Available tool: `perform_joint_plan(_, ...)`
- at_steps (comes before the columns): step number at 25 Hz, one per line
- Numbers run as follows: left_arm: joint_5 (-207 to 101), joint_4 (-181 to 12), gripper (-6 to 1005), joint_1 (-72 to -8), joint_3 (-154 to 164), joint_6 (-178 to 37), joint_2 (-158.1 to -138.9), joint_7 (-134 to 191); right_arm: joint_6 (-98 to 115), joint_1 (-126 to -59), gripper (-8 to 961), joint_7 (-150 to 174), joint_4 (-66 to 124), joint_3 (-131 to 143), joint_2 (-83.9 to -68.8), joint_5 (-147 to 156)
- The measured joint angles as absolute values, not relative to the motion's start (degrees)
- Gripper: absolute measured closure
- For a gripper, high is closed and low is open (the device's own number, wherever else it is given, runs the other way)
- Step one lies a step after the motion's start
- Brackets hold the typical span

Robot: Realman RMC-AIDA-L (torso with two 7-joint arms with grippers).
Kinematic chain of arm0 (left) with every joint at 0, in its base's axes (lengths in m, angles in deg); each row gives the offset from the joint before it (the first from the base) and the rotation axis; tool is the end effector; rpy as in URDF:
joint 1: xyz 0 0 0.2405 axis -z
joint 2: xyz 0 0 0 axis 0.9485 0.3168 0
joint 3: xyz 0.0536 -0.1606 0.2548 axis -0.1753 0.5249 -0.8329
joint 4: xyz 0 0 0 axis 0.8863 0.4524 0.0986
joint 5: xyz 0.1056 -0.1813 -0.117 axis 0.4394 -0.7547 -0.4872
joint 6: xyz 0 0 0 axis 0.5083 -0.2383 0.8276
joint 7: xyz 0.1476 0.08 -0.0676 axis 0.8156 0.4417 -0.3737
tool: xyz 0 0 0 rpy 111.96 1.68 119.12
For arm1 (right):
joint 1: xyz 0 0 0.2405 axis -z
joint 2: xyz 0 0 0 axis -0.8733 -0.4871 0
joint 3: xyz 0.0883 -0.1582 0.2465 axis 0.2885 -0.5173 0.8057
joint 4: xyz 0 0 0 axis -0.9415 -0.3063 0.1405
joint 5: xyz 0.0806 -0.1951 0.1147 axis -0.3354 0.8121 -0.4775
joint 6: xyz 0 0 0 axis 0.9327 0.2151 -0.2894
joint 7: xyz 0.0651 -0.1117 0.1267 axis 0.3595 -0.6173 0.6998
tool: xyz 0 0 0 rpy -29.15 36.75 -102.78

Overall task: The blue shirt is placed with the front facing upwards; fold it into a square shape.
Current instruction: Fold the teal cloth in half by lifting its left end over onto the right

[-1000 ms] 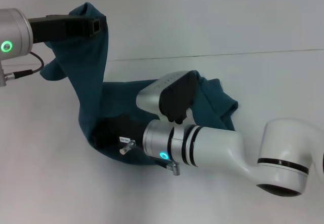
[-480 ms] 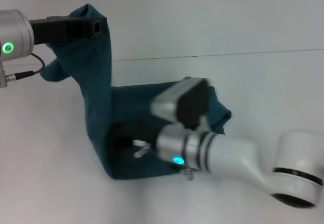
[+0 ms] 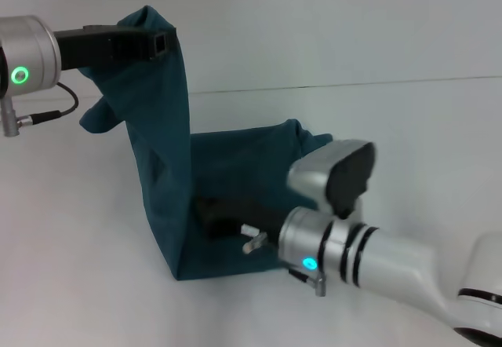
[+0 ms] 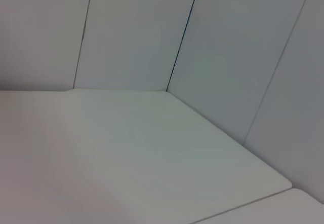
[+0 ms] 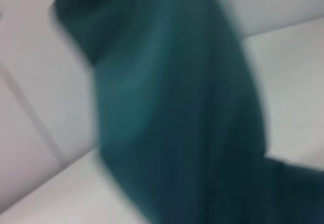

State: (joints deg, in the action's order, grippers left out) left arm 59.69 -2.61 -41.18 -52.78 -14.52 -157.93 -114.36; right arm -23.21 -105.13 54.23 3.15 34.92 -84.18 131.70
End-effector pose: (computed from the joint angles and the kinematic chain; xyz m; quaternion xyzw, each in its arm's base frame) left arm -0.1497 0.4763 0.0133 -0.8562 -0.3499 -0.2297 0.3028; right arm 0.2092 0.4145 -0.2362 -0.8698 0.3412 0.2822 0.2178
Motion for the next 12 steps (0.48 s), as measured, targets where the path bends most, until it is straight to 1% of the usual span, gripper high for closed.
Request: perform_joint_plan(12, 59.1, -2.22, 952, -40.84, -53.93, -14.45, -157.83, -114.14, -12.83, -113.06, 892, 60.78, -2.58, 34.15, -84.66, 142.86)
